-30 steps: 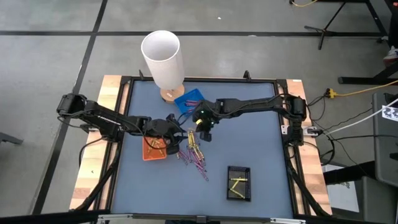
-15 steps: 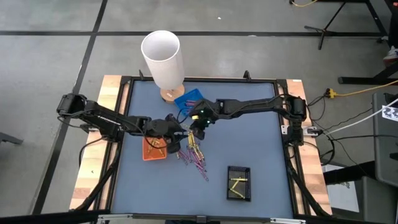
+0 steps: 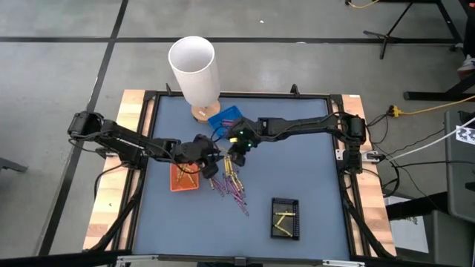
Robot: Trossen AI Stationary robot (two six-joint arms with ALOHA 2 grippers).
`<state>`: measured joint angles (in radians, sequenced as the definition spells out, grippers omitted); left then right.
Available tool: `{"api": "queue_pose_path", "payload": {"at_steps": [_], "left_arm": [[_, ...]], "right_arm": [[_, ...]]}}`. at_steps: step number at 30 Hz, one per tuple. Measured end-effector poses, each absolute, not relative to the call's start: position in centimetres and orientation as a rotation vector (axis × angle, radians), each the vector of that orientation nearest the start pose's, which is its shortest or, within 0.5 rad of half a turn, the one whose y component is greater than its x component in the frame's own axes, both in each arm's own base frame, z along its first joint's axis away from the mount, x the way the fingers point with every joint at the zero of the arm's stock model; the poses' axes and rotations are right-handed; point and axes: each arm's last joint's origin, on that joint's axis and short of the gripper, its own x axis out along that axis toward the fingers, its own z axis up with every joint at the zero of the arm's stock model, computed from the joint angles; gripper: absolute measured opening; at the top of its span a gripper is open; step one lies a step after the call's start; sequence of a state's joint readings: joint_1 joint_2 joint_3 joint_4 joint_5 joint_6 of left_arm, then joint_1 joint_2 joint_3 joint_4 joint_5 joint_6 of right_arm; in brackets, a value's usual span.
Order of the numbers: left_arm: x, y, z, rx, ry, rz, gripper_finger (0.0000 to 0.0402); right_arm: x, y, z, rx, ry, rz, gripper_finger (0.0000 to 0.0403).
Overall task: Sort crayons
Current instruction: Put the yellow crayon into the orange bin
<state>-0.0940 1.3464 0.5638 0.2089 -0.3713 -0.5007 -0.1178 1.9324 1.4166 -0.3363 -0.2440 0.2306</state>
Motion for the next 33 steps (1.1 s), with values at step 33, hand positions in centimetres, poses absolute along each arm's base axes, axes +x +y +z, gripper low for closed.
{"api": "queue_pose_path", "payload": {"at_steps": [33], "left_arm": [[26.3, -2.0, 18.8, 0.048, 0.456, 0.092, 0.0120]], "right_arm": [[41.4, -2.5, 20.8, 0.320, 0.886, 0.312, 0.0026]]}}
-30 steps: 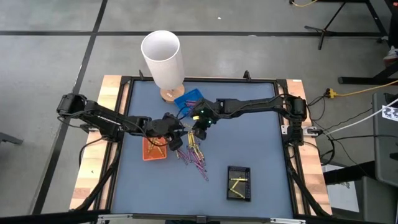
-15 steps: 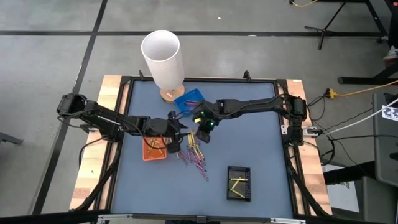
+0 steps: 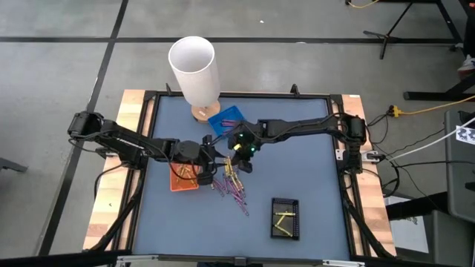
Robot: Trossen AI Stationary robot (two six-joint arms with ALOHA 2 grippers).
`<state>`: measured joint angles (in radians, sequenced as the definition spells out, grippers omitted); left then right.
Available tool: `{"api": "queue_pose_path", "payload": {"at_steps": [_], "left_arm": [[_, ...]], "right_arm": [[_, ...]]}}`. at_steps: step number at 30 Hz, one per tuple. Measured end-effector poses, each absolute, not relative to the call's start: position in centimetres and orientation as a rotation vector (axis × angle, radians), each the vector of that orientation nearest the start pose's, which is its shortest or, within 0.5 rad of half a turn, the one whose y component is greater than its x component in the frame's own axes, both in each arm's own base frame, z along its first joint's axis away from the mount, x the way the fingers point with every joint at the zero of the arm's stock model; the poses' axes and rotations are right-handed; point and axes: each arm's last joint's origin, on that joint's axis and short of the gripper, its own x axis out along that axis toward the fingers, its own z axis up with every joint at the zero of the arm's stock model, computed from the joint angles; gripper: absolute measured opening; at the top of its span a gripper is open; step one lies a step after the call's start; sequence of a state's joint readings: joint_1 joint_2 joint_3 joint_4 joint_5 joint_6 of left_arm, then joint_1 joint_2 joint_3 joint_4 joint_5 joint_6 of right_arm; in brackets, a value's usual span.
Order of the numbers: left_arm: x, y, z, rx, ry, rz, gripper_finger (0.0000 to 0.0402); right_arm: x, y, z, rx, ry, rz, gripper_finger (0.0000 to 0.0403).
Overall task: Sort crayons
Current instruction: Put the yellow crayon into the orange bin
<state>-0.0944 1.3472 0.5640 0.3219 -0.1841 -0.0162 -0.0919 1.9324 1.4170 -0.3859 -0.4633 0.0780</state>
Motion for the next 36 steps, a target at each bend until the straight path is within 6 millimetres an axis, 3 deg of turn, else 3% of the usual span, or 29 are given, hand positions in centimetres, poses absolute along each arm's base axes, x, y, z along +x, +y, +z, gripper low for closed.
{"api": "queue_pose_path", "payload": {"at_steps": [9, 22, 36], "left_arm": [[26.3, -2.2, 18.8, 0.026, 0.458, 0.027, 0.0120], [25.8, -2.2, 17.9, -0.034, 0.566, 0.026, 0.0120], [25.9, -2.2, 18.0, -0.048, 0.548, 0.029, 0.0120]], "right_arm": [[41.7, -0.7, 21.0, 0.174, 0.841, 0.376, 0.0026], [41.8, -0.8, 21.0, 0.149, 0.843, 0.323, 0.0026], [41.9, -0.9, 21.1, 0.143, 0.832, 0.310, 0.0026]]}}
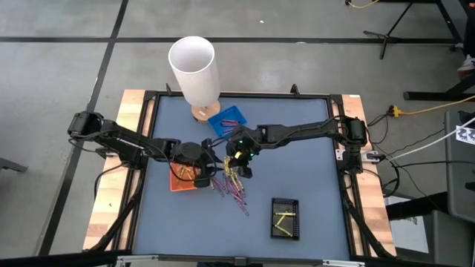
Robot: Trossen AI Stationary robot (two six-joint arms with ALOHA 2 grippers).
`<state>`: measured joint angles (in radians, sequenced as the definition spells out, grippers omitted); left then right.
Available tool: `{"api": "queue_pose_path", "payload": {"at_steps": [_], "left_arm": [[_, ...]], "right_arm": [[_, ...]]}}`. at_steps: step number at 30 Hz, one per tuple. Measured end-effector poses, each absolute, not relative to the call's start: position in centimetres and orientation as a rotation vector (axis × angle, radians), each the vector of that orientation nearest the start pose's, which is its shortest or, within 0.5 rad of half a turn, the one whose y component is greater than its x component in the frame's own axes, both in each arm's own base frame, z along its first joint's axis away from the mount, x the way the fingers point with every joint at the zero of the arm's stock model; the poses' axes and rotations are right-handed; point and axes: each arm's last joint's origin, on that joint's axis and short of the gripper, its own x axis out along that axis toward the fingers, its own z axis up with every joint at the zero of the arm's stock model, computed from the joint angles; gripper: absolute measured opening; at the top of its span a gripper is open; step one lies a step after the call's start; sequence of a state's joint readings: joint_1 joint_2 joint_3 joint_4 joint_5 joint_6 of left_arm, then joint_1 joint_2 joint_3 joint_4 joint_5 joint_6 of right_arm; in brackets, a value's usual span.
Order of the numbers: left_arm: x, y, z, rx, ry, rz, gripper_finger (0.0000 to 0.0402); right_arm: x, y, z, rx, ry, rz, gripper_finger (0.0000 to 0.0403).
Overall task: Sort crayons
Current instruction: Put the yellow crayon into the orange bin
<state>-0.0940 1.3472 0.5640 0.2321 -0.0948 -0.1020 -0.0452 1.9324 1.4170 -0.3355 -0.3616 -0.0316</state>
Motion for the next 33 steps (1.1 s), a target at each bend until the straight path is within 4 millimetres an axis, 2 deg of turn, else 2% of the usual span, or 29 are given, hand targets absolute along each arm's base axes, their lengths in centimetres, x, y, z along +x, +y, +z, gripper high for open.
{"api": "queue_pose_path", "payload": {"at_steps": [11, 27, 33], "left_arm": [[25.96, -2.05, 18.14, -0.038, 0.528, 0.072, 0.0114], [25.95, -2.04, 18.14, -0.037, 0.529, 0.073, 0.0027], [25.95, -2.04, 18.13, -0.037, 0.530, 0.073, 0.0010]], "right_arm": [[41.89, -1.00, 21.02, 0.124, 0.836, 0.267, 0.0026], [41.88, -0.99, 21.01, 0.125, 0.837, 0.268, 0.0026], [41.86, -0.99, 20.99, 0.125, 0.839, 0.269, 0.0026]]}}
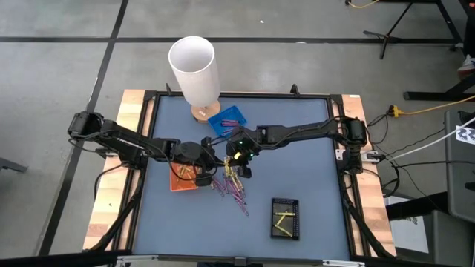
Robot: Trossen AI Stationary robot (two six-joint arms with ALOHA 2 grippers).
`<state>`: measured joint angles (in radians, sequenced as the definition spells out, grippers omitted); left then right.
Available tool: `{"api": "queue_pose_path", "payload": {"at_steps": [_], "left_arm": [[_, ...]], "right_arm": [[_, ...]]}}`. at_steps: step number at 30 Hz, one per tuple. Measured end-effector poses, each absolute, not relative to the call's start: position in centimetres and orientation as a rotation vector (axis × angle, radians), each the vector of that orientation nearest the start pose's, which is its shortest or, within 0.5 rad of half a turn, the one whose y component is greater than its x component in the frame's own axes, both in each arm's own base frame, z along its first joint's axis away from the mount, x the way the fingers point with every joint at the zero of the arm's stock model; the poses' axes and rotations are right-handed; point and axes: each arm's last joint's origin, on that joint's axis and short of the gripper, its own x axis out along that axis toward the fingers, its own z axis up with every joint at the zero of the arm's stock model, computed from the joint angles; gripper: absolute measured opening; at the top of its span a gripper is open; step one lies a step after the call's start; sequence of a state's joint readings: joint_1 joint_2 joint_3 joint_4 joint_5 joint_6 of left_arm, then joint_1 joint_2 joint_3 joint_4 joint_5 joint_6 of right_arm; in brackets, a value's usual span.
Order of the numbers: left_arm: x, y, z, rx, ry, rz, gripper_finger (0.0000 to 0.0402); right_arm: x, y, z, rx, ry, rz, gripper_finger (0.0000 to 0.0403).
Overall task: Sort crayons
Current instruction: Put the yellow crayon into the orange bin
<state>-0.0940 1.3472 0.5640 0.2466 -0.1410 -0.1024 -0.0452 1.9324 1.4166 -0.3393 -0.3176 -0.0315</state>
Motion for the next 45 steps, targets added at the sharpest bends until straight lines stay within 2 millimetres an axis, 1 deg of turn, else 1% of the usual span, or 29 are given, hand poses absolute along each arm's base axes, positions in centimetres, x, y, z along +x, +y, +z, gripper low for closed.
{"api": "queue_pose_path", "payload": {"at_steps": [16, 19, 25, 29, 33, 37, 41, 45], "left_arm": [[25.9, -2.0, 18.1, -0.037, 0.531, 0.073, 0.0012], [25.9, -2.0, 18.0, -0.035, 0.543, 0.073, 0.0012], [25.6, -2.0, 17.6, -0.030, 0.589, 0.071, 0.0012], [25.3, -2.1, 17.6, -0.039, 0.622, 0.034, 0.0012], [24.3, -2.1, 18.2, -0.052, 0.665, -0.009, 0.0012], [22.7, -2.2, 19.4, -0.073, 0.691, -0.071, 0.0012], [20.6, -2.2, 20.4, -0.100, 0.750, -0.118, 0.0012], [18.5, -2.1, 21.1, -0.161, 0.811, -0.130, 0.0012]], "right_arm": [[41.9, -1.0, 21.0, 0.126, 0.839, 0.269, 0.0030], [41.9, -1.0, 21.0, 0.131, 0.839, 0.266, 0.0052], [41.8, -1.0, 21.0, 0.152, 0.846, 0.257, 0.0117], [41.6, -1.0, 20.8, 0.159, 0.879, 0.255, 0.0139], [41.2, -1.0, 20.4, 0.212, 0.940, 0.231, 0.0144], [40.9, -0.9, 20.2, 0.250, 0.980, 0.212, 0.0144], [40.8, -0.9, 20.2, 0.254, 0.987, 0.210, 0.0144], [40.9, -0.9, 20.2, 0.253, 0.986, 0.211, 0.0144]]}}
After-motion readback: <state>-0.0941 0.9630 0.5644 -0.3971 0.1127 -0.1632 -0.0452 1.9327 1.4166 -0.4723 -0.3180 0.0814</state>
